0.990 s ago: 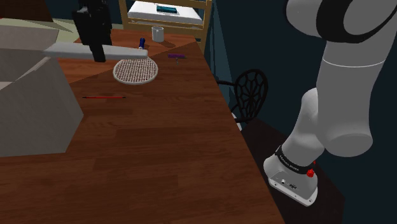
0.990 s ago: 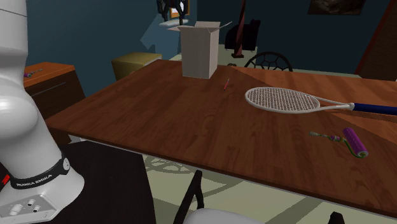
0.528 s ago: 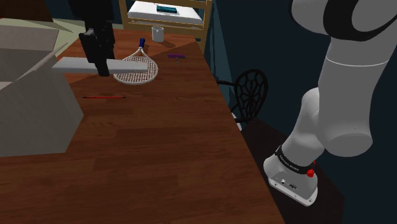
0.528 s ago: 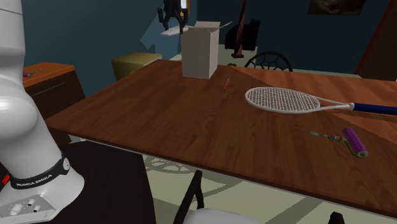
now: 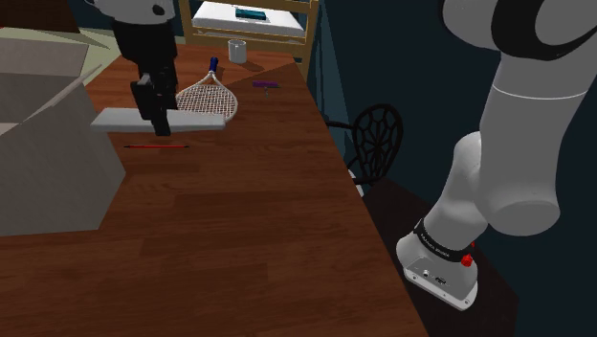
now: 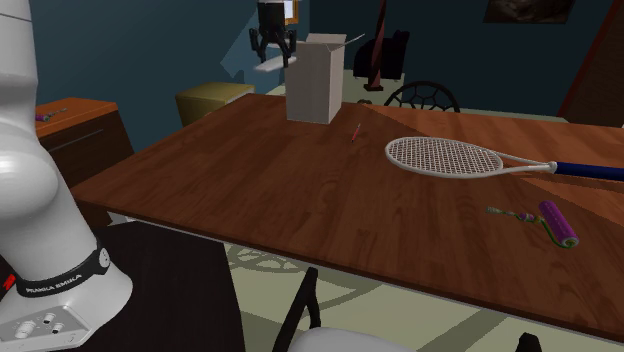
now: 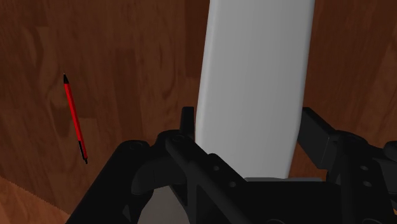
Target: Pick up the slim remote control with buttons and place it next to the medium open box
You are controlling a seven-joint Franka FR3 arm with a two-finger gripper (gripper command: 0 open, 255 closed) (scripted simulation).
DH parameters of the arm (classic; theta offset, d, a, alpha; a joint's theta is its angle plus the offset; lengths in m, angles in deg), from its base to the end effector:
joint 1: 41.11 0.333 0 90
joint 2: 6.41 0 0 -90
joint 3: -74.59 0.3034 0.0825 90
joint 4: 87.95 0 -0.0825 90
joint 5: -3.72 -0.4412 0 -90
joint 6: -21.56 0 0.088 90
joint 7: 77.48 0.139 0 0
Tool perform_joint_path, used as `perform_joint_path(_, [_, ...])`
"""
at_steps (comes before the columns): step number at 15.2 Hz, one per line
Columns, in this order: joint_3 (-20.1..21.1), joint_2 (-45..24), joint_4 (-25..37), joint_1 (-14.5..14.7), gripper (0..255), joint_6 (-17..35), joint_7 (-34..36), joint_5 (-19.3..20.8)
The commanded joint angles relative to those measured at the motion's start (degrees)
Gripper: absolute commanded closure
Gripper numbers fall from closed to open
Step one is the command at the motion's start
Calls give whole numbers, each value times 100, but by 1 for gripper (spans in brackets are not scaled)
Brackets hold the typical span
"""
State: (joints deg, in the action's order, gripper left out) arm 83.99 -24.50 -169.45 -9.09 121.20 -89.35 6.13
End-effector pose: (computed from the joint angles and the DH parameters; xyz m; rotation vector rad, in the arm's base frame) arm 0.5432 0.4558 0.4672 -2.7996 -1.4027 -0.0040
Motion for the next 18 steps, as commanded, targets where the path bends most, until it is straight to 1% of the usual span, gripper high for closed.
perform_joint_path(1, [-2,4,-171,-6,255,173,-1,0])
perform_joint_path(9, [-10,-26,-745,-18,255,776,4,9])
perform_joint_path(18, [-23,-159,-1253,-21,255,1415,20,37])
